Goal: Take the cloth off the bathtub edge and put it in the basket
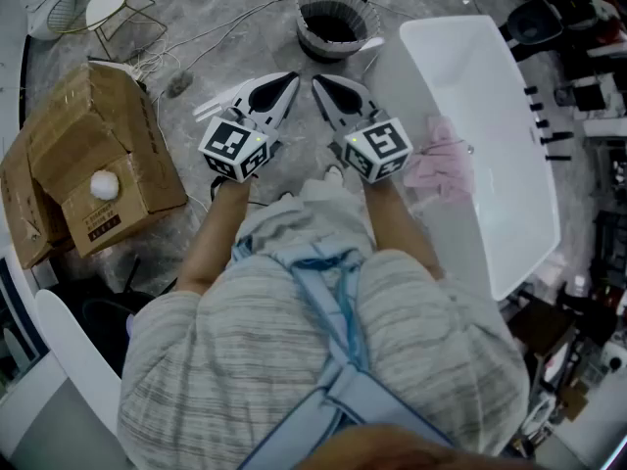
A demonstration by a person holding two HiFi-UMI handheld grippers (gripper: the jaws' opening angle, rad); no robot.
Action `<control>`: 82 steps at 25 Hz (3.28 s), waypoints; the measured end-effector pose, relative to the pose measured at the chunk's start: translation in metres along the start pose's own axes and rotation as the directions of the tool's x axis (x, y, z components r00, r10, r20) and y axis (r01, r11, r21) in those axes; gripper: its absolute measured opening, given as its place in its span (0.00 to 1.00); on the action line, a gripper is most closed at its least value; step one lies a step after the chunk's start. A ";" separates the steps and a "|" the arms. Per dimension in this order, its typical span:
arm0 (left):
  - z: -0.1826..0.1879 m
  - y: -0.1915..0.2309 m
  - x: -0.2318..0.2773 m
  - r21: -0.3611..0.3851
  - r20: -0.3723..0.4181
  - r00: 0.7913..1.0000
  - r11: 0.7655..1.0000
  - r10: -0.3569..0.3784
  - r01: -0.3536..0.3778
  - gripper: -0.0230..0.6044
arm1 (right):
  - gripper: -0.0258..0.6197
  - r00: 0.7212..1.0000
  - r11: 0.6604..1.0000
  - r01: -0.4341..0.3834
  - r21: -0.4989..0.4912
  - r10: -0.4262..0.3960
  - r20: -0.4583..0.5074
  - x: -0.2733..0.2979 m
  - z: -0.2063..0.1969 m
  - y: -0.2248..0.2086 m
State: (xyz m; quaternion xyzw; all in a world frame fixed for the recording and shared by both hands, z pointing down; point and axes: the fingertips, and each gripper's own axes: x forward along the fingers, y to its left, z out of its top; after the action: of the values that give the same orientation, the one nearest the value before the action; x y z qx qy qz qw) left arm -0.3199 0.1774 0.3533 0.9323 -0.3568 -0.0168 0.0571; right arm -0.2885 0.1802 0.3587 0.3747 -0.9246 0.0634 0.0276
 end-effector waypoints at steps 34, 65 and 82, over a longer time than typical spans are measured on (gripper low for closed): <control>-0.016 0.023 -0.022 -0.056 -0.031 0.997 0.996 0.069 -0.071 0.04 | 0.04 0.996 0.996 -0.089 0.006 0.089 -0.026 0.025 -0.013 0.022; -0.030 -0.003 0.017 -0.075 -0.059 0.998 0.997 -0.004 0.000 0.04 | 0.05 0.998 0.998 -0.043 0.040 0.045 -0.053 0.000 -0.026 -0.012; -0.052 -0.103 0.234 -0.039 -0.153 0.977 0.989 -0.150 0.146 0.04 | 0.05 0.997 0.995 0.058 0.075 -0.054 -0.058 -0.107 -0.028 -0.218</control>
State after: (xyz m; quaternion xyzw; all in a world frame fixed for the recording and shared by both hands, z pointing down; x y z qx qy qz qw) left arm -0.0732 0.1023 0.3948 0.9538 -0.2808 0.0469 0.0963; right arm -0.0595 0.1029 0.3969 0.3992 -0.9095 0.1086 0.0406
